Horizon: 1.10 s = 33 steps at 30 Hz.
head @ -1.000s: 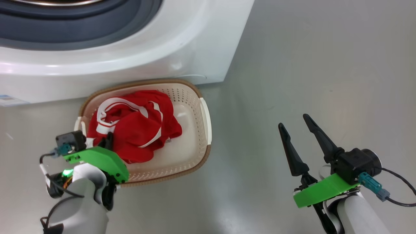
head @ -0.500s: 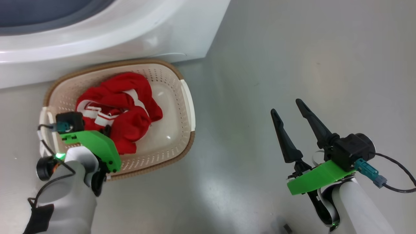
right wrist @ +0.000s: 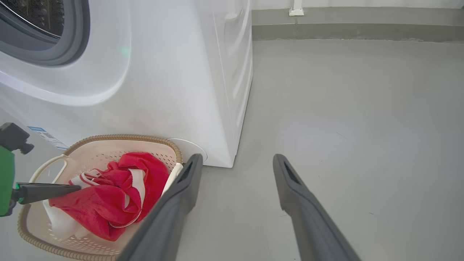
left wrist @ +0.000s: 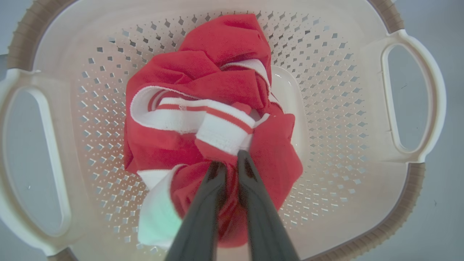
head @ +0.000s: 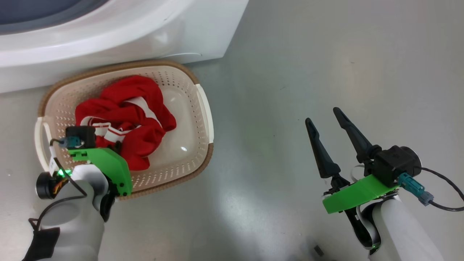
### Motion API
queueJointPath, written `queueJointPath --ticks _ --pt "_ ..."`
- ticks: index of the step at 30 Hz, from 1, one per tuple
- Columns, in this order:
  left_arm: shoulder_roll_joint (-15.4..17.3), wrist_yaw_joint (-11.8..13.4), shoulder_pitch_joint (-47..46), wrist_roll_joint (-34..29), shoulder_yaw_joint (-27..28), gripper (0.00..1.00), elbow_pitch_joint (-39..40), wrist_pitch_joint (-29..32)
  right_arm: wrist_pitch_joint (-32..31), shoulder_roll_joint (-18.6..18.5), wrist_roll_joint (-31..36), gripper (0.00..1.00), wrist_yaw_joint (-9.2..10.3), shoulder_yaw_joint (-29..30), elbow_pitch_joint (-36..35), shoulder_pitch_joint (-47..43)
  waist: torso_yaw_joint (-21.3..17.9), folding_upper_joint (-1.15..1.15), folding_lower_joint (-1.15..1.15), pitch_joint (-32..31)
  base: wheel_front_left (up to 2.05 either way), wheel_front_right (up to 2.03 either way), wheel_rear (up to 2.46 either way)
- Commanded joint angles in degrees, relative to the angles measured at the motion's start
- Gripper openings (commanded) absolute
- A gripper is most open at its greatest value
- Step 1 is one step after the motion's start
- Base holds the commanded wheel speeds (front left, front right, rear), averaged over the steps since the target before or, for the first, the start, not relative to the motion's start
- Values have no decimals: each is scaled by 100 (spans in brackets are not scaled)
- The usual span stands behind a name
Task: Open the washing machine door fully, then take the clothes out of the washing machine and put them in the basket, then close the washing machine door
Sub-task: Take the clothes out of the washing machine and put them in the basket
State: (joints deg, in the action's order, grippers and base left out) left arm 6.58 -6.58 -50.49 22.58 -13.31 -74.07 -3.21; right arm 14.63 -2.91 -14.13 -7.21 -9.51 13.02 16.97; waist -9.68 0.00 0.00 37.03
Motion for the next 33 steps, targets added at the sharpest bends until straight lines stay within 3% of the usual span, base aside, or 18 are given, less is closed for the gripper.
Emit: queueJointPath --ticks 1,23,28,33 --pt "176 -15 48 -5 72 100 40 -123 37 3 -26 100 -28 -65 -88 3 73 0 0 -62 0 0 0" --pt "-132 -88 677 371 -6 100 350 -1115 37 3 222 100 -28 175 103 -318 589 0 0 -1193 0 0 0" --pt "-175 -89 988 425 65 100 980 -1173 37 3 320 100 -28 310 125 -401 737 0 0 -1496 0 0 0" --pt "-110 45 1646 246 316 100 2320 -1177 37 3 394 100 -28 416 139 -478 854 0 0 -1878 0 0 0"
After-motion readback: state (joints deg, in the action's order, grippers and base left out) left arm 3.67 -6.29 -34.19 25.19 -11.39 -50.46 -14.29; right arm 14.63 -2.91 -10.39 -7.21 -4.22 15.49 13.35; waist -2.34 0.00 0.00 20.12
